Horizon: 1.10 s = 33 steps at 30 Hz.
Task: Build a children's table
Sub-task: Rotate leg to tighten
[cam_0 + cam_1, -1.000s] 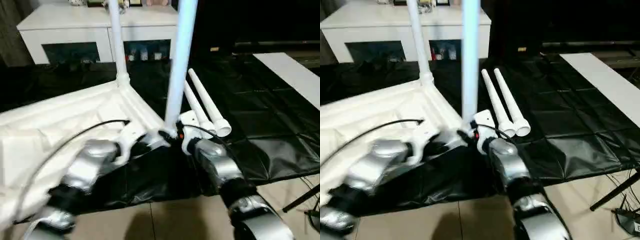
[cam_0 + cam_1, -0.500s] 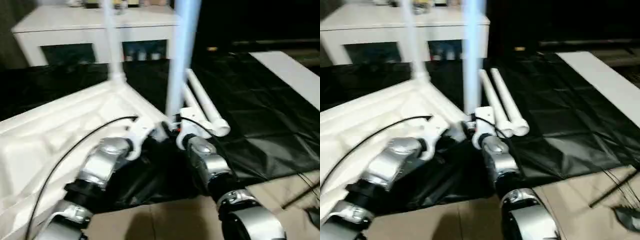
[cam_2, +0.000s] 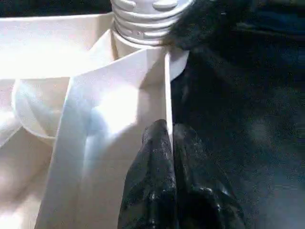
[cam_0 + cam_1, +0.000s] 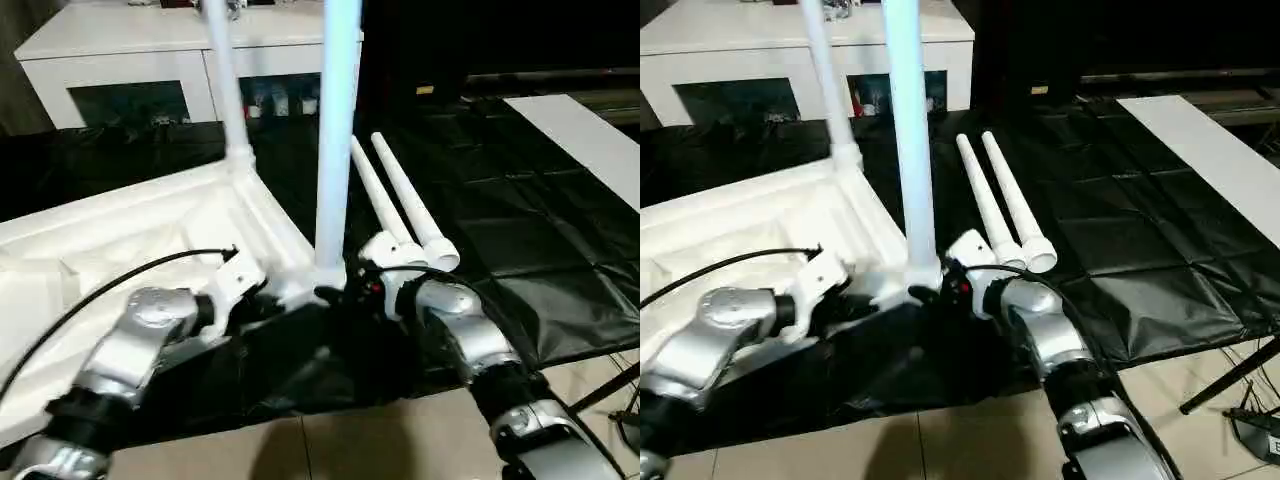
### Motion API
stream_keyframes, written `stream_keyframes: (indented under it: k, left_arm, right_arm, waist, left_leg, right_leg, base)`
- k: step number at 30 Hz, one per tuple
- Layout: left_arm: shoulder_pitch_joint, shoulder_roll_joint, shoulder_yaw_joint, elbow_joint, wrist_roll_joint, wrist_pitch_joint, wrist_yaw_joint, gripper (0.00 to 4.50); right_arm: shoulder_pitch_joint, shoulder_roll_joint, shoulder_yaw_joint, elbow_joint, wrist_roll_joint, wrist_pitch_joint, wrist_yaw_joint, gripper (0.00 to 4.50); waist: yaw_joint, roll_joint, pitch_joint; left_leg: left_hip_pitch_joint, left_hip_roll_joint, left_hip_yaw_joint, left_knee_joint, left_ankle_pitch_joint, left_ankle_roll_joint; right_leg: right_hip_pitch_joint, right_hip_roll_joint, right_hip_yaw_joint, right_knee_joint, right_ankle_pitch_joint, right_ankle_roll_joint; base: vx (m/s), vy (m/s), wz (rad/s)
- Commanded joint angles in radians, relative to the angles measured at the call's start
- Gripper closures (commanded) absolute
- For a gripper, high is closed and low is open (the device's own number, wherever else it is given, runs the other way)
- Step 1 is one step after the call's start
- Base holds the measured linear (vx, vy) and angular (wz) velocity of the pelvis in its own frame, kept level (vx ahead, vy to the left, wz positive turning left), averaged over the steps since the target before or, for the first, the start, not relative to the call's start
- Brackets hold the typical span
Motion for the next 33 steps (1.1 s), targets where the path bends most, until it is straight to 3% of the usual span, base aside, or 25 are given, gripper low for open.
stream_keyframes:
  k: [1, 6, 11, 17, 24, 26, 28, 29, 33]
  left_arm:
    - [0.012, 0.0, -0.032, -0.016, -0.019, 0.001, -0.05, 4.5]
    - [0.004, 0.009, -0.031, -0.007, -0.02, -0.005, -0.054, 4.5]
    - [0.008, 0.015, -0.026, -0.012, -0.022, -0.001, -0.063, 4.5]
    - [0.012, 0.021, -0.023, -0.014, -0.023, -0.001, -0.066, 4.5]
    - [0.01, 0.013, -0.026, 0.009, -0.002, 0.004, -0.031, 4.5]
    - [-0.004, -0.019, -0.015, 0.037, 0.015, 0.026, 0.038, 4.5]
    - [-0.045, -0.107, 0.019, 0.099, 0.045, 0.075, 0.211, 4.5]
    - [-0.049, -0.115, 0.022, 0.104, 0.047, 0.079, 0.227, 4.5]
    - [-0.103, -0.217, 0.072, 0.167, 0.049, 0.124, 0.401, 4.5]
  right_arm:
    - [-0.004, -0.012, 0.017, -0.022, 0.011, -0.005, 0.037, 0.72]
    - [-0.009, -0.013, 0.02, -0.018, 0.009, 0.0, 0.061, 0.72]
    - [-0.006, -0.023, 0.035, -0.018, 0.003, 0.006, 0.094, 1.22]
    - [-0.008, -0.032, 0.039, -0.006, -0.007, -0.003, 0.105, 1.69]
    - [-0.019, -0.026, 0.047, 0.044, -0.052, -0.015, 0.042, 1.77]
    - [-0.028, 0.008, 0.02, 0.077, -0.061, 0.009, -0.074, 1.78]
    - [-0.042, 0.107, -0.067, 0.131, -0.048, 0.1, -0.362, 1.78]
    - [-0.043, 0.117, -0.077, 0.136, -0.045, 0.11, -0.388, 1.78]
    - [-0.061, 0.212, -0.139, 0.196, -0.005, 0.175, -0.571, 1.78]
  waist:
    - [0.002, 0.004, -0.055]
    - [0.008, 0.004, -0.056]
    - [0.009, 0.001, -0.059]
    - [0.01, 0.002, -0.057]
    - [0.01, -0.002, -0.058]
    - [0.006, 0.001, -0.052]
    - [0.002, 0.001, -0.044]
    - [0.001, 0.0, -0.047]
    - [-0.005, -0.001, -0.046]
  left_leg:
    - [-0.005, 0.018, 0.01, -0.065, -0.18, 0.069]
    - [-0.008, 0.017, 0.008, -0.067, -0.189, 0.052]
    - [-0.01, 0.015, 0.009, -0.063, -0.142, 0.062]
    - [-0.009, 0.017, 0.009, -0.064, -0.16, 0.061]
    - [-0.011, 0.015, 0.009, -0.062, -0.141, 0.063]
    - [-0.011, 0.015, 0.01, -0.066, -0.171, 0.052]
    - [-0.005, 0.014, 0.007, -0.072, -0.231, 0.019]
    - [0.004, 0.013, 0.002, -0.074, -0.271, -0.007]
    - [0.006, 0.01, 0.003, -0.075, -0.303, -0.01]
  right_leg:
    - [0.055, -0.045, 0.053, -0.067, -0.18, -0.244]
    - [0.059, -0.046, 0.054, -0.067, -0.199, -0.228]
    - [0.062, -0.045, 0.054, -0.061, -0.14, -0.238]
    - [0.06, -0.046, 0.054, -0.064, -0.175, -0.233]
    - [0.061, -0.046, 0.053, -0.062, -0.16, -0.234]
    - [0.057, -0.046, 0.054, -0.067, -0.211, -0.225]
    - [0.054, -0.047, 0.054, -0.079, -0.33, -0.193]
    - [0.051, -0.048, 0.053, -0.088, -0.418, -0.154]
    - [0.044, -0.045, 0.054, -0.095, -0.442, -0.13]
  base:
    - [0.0, 0.0, 0.0]
    - [0.0, 0.0, 0.0]
    - [0.0, 0.0, 0.0]
    - [0.0, 0.0, 0.0]
    - [0.0, 0.0, 0.0]
    - [0.0, 0.0, 0.0]
    - [0.0, 0.0, 0.0]
    - [0.0, 0.0, 0.0]
    - [-0.013, 0.004, 0.0]
